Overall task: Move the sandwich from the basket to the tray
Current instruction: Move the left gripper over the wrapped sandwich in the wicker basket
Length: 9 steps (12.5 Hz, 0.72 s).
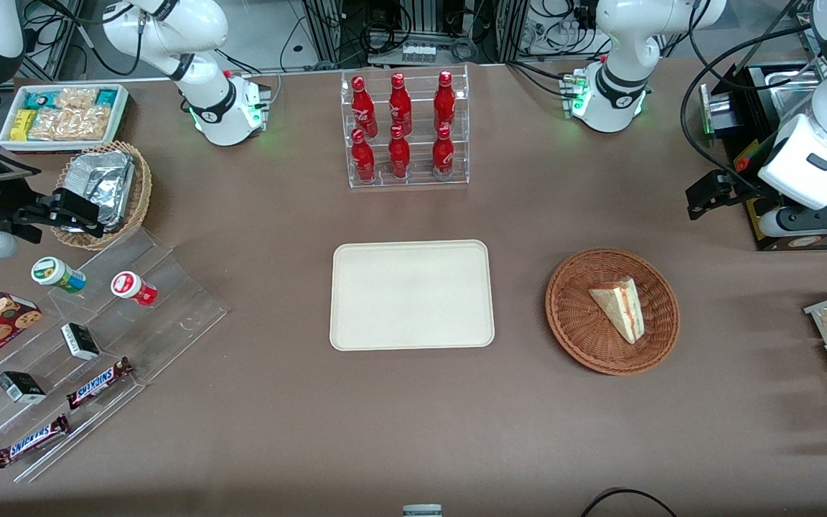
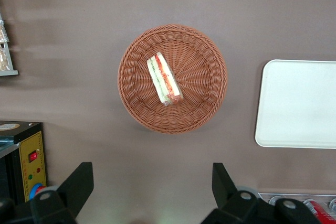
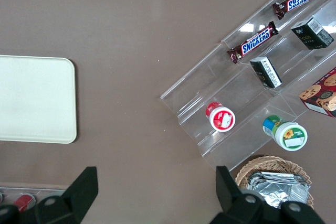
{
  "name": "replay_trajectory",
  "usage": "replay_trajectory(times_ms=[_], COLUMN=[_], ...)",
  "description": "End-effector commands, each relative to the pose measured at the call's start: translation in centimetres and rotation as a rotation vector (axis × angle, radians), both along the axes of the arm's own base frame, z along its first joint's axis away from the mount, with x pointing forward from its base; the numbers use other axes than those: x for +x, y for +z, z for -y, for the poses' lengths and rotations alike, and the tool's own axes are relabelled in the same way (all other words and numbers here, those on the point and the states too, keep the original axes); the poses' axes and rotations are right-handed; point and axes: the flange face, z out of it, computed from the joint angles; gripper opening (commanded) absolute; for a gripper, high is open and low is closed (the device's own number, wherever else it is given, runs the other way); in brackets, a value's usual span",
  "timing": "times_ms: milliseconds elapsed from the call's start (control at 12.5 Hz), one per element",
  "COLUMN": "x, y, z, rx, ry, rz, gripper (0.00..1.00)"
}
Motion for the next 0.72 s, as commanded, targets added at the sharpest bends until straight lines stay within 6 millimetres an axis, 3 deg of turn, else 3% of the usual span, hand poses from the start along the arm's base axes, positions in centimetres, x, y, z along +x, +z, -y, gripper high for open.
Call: replay_trajectory(times_ms=[0,240,400,640], x=[-0.9,-0.4,0.1,-1.0], y=[0.4,-1.1,-4.7,-10.6], z=[0.0,0.2,0.1,0.3], rx=[0.019,0.011,0.025,0.038], ry=[-0.016,-0.014,-0.004,0.042], rz=[0.009,0.002,-0.022,0.003], gripper=[1.0,1.0,1.0,1.0])
